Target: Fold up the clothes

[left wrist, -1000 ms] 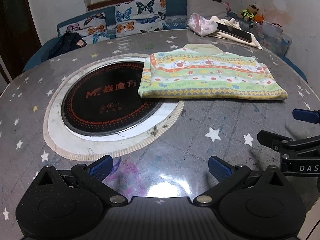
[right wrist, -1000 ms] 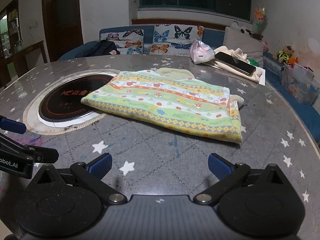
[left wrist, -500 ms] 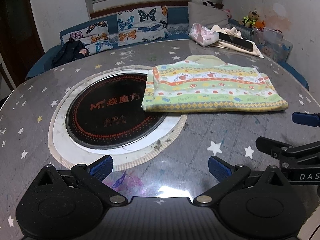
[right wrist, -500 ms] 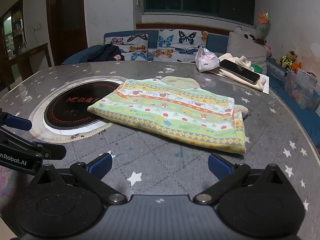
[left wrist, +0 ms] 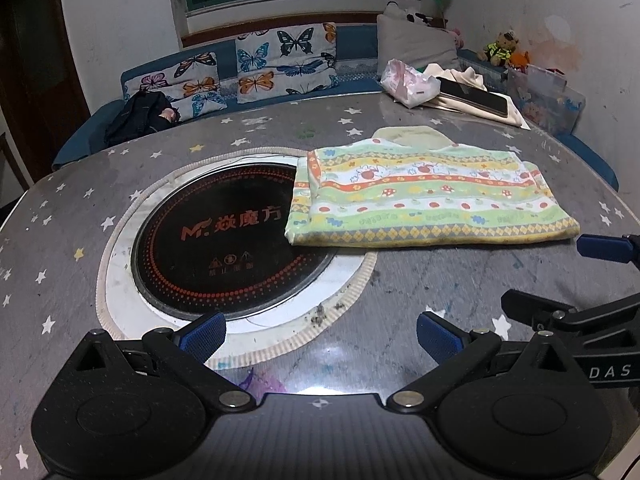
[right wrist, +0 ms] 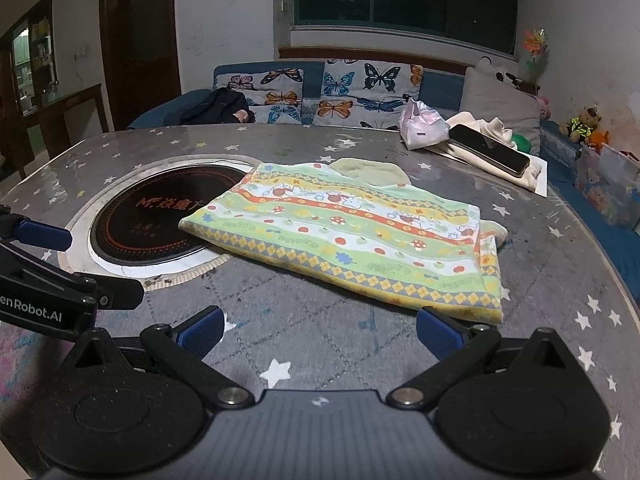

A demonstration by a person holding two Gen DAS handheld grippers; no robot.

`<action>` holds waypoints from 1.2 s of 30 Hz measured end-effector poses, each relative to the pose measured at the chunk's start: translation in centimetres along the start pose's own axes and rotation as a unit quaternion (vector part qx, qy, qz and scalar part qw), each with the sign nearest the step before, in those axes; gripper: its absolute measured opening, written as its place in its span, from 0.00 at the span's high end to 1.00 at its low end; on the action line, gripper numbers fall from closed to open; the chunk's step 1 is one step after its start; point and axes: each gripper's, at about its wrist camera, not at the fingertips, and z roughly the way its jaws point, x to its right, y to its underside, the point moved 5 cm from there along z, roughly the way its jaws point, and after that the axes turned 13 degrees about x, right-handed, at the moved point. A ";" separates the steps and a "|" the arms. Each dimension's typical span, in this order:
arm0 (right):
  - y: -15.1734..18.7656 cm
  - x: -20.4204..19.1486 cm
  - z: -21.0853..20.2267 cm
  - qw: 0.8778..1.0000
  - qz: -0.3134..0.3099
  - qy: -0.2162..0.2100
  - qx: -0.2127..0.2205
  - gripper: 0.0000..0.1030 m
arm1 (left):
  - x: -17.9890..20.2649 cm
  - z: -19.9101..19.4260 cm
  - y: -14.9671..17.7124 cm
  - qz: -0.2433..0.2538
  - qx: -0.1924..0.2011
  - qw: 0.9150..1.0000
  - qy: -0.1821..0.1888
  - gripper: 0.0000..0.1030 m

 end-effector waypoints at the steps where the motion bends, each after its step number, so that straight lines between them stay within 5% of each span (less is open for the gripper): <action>1: -0.1 0.0 0.1 1.000 0.000 -0.001 0.000 0.00 | 0.0 0.1 -0.1 0.000 0.001 1.000 0.000 0.00; 36: -1.9 0.7 0.0 1.000 -0.003 0.005 0.022 0.00 | 0.1 -0.3 -2.3 -0.006 0.032 0.999 0.005 0.00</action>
